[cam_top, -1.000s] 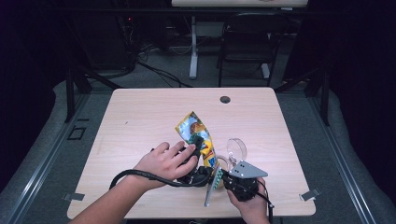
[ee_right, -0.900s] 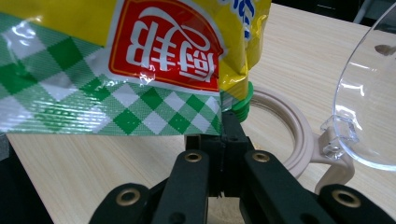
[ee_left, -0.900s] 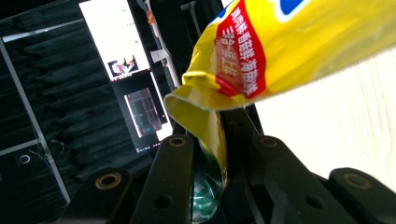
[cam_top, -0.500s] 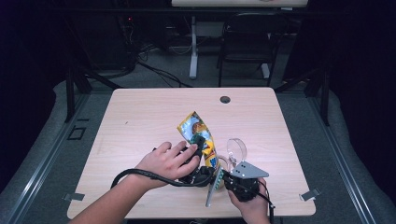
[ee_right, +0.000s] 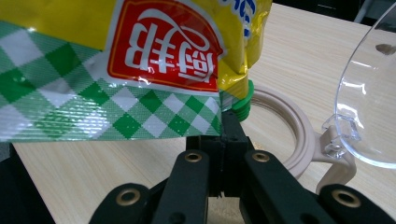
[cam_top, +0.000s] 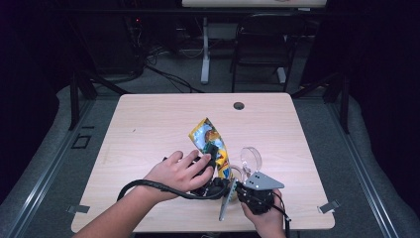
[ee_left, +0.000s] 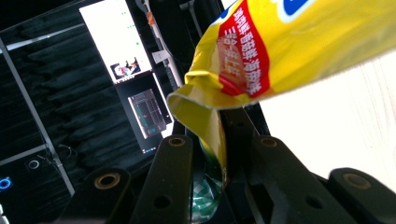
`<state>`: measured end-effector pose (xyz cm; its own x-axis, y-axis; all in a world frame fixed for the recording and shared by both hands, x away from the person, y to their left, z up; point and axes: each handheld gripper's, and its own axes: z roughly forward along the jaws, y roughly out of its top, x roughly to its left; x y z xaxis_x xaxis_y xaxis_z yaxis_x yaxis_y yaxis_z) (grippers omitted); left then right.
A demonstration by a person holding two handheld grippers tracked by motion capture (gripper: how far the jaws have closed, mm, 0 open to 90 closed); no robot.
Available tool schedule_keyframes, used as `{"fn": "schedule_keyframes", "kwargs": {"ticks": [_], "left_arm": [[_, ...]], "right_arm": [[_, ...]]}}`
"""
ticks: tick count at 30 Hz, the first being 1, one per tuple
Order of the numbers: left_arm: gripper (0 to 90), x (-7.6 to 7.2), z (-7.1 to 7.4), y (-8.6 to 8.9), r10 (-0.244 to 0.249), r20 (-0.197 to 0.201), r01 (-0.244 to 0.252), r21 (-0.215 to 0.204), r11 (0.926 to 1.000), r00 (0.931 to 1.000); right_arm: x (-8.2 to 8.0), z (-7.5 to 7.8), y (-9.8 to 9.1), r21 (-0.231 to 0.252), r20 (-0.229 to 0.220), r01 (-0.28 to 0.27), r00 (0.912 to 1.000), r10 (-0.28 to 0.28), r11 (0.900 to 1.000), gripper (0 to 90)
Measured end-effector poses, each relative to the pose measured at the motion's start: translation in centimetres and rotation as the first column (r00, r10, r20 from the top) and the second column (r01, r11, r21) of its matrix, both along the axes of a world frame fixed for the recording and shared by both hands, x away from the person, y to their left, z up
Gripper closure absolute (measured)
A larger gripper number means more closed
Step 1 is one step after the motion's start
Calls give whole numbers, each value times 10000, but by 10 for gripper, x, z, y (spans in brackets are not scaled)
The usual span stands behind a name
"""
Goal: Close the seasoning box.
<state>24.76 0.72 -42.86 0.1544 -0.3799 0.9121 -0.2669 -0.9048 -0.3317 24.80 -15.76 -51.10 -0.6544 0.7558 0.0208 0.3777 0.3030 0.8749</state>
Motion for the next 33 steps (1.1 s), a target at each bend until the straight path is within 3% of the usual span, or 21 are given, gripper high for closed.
{"fn": "schedule_keyframes", "kwargs": {"ticks": [33], "left_arm": [[831, 2, 0, -1, 13, -107, -14, -130, 9999, 9999]], "right_arm": [[-1, 1, 2, -97, -63, -93, 9999, 93, 9999, 900]]}}
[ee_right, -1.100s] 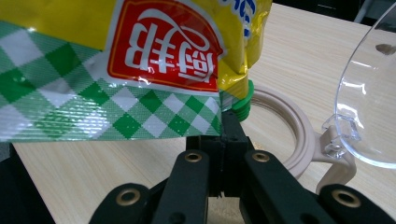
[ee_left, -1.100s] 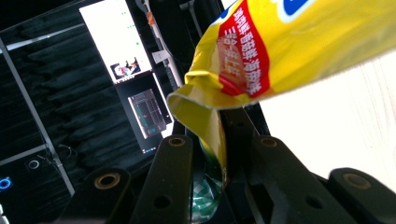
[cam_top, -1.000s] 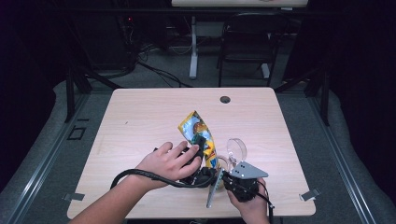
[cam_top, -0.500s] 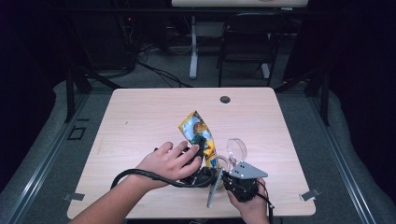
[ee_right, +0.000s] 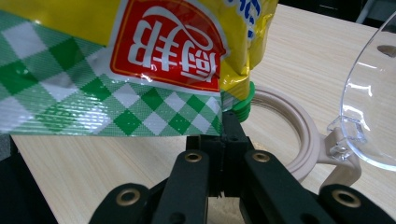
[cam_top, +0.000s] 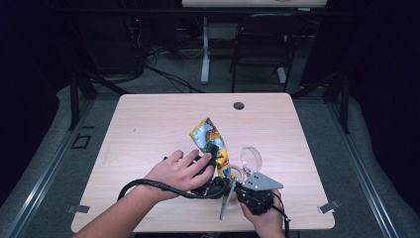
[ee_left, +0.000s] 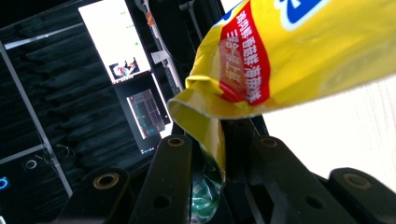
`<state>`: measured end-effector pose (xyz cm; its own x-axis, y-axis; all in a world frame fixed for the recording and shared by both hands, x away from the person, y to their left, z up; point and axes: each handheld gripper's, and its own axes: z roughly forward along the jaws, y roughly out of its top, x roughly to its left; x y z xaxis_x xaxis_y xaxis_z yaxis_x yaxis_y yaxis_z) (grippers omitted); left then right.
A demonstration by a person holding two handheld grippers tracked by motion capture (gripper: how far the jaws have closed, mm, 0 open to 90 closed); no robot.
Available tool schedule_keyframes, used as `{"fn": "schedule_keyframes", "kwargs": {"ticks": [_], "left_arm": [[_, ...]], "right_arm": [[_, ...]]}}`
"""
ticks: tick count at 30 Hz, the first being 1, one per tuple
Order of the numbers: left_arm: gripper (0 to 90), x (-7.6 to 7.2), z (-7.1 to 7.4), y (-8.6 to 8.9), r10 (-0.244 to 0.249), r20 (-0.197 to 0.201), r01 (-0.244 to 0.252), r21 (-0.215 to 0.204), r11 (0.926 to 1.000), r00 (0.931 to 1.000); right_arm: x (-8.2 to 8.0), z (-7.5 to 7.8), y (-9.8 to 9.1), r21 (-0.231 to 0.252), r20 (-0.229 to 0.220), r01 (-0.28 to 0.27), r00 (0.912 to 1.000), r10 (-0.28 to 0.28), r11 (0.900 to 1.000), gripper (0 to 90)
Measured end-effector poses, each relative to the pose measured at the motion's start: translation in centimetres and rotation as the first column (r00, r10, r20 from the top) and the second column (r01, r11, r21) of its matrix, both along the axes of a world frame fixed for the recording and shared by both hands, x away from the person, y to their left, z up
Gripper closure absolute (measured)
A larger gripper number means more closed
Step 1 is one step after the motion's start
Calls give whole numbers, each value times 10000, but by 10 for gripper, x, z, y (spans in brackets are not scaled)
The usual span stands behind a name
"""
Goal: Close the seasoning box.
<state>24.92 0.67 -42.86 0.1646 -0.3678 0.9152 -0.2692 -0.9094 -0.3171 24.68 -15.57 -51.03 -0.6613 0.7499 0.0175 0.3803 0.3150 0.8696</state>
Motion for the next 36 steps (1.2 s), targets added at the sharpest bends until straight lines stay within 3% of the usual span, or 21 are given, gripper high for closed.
{"fn": "schedule_keyframes", "kwargs": {"ticks": [36], "left_arm": [[827, 1, 2, -5, -118, -146, 117, -32, 9999, 9998]], "right_arm": [[-3, 1, -4, 56, 80, 144, 9999, -144, 9999, 900]]}}
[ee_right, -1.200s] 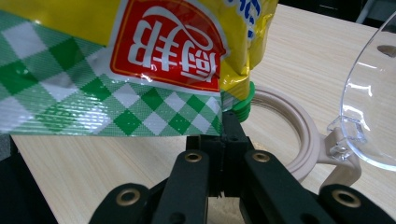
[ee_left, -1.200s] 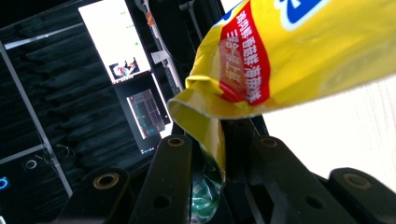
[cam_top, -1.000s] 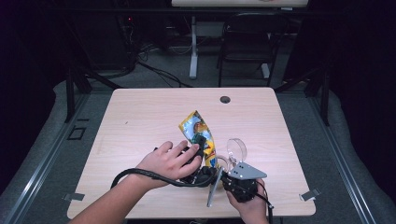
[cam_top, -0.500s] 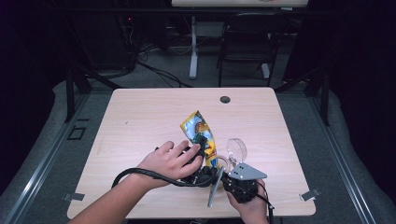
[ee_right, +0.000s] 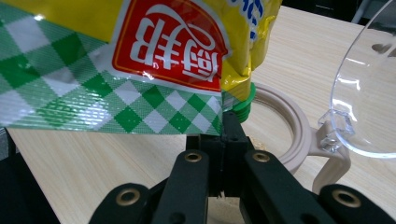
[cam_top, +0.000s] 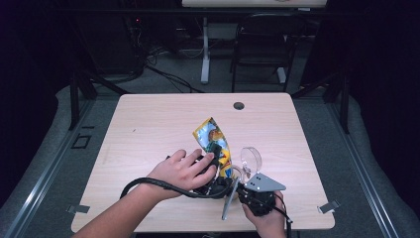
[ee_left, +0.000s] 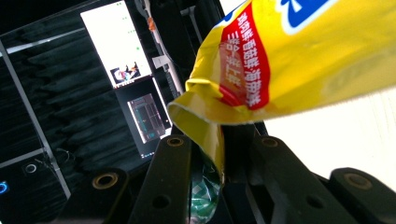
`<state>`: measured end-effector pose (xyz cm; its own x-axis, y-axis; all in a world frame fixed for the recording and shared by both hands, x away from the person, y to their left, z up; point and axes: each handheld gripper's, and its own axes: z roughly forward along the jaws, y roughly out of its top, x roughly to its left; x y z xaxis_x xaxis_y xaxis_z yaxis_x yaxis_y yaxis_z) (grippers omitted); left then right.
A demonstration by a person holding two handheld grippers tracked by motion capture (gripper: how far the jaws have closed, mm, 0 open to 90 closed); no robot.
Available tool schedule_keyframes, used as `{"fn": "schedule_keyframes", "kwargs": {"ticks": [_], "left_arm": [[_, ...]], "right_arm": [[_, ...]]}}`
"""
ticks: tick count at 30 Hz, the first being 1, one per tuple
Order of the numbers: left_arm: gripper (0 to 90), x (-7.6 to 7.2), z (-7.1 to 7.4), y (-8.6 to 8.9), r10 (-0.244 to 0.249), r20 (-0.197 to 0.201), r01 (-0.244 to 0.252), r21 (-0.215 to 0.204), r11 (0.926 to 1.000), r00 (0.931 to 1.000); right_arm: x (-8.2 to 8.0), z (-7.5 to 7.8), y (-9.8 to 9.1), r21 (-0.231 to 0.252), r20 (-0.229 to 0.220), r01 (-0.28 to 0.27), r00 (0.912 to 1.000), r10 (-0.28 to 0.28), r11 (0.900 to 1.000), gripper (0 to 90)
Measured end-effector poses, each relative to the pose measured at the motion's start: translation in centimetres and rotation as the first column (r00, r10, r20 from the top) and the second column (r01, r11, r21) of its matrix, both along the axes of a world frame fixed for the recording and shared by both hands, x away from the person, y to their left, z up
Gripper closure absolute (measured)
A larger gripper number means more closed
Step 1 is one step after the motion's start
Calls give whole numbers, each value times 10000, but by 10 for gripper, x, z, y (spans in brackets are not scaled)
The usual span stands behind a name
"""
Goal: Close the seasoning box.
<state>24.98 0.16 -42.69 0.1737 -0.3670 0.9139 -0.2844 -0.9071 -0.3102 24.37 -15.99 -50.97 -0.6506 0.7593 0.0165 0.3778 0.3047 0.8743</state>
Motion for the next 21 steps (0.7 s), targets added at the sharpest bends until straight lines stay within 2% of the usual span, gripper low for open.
{"fn": "schedule_keyframes", "kwargs": {"ticks": [4, 13, 21], "left_arm": [[828, -1, 0, 0, -15, 46, 16, -116, 9999, 10000], [827, -1, 2, 1, 47, 43, -47, 39, 10000, 10000], [826, -1, 2, 2, -2, 108, 2, -3, 10000, 9999]], "right_arm": [[1, 0, -1, -7, -8, 38, 10000, -38, 10000, 900], [2, 1, 2, -95, -8, -97, 10000, 97, 9999, 900], [2, 1, 5, -69, -20, -230, 9997, 230, 9997, 900]]}}
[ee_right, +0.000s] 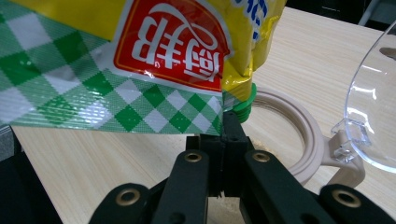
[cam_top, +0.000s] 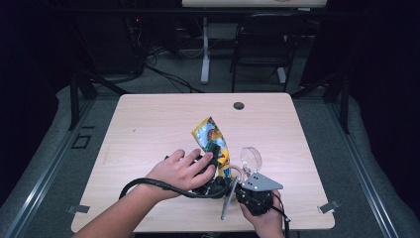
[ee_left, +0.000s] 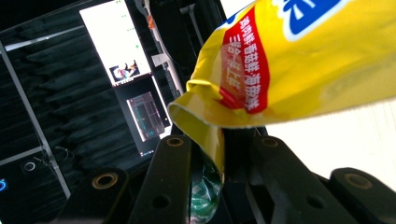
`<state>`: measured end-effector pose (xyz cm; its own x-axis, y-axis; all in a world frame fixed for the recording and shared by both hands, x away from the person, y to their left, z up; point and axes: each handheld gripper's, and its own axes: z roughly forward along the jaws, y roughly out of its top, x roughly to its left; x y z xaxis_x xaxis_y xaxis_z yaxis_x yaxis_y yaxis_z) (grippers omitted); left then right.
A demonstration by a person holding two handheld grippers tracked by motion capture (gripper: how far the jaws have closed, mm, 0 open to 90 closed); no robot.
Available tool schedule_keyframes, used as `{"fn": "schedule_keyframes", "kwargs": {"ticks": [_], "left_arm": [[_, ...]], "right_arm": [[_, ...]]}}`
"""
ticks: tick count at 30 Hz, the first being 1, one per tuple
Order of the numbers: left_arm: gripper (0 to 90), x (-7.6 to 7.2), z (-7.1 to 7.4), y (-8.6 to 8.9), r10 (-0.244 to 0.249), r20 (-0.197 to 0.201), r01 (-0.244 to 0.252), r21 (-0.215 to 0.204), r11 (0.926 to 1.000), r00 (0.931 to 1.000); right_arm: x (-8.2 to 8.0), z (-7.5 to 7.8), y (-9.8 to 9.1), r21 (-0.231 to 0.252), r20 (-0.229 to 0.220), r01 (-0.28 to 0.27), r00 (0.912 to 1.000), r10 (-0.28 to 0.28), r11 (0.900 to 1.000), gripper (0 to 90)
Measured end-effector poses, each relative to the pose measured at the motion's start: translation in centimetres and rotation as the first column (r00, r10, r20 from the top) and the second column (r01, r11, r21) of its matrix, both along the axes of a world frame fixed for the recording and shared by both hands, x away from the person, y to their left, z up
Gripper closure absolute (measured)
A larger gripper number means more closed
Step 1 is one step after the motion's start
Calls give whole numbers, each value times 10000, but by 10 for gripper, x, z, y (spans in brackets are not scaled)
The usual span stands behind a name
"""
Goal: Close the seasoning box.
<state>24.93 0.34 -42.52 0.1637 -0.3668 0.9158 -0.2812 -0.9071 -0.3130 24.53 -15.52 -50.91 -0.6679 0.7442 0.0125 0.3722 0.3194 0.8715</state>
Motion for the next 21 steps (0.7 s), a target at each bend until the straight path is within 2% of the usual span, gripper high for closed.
{"fn": "schedule_keyframes", "kwargs": {"ticks": [15, 21], "left_arm": [[823, 3, -1, -1, 33, -209, -36, -155, 9999, 9998], [825, 3, 0, -2, -22, -71, 22, -80, 10000, 10000]], "right_arm": [[-1, 1, -4, 36, 45, 80, 10000, -80, 10000, 900], [0, 1, -7, -15, 31, 158, 9999, -158, 9999, 900]]}}
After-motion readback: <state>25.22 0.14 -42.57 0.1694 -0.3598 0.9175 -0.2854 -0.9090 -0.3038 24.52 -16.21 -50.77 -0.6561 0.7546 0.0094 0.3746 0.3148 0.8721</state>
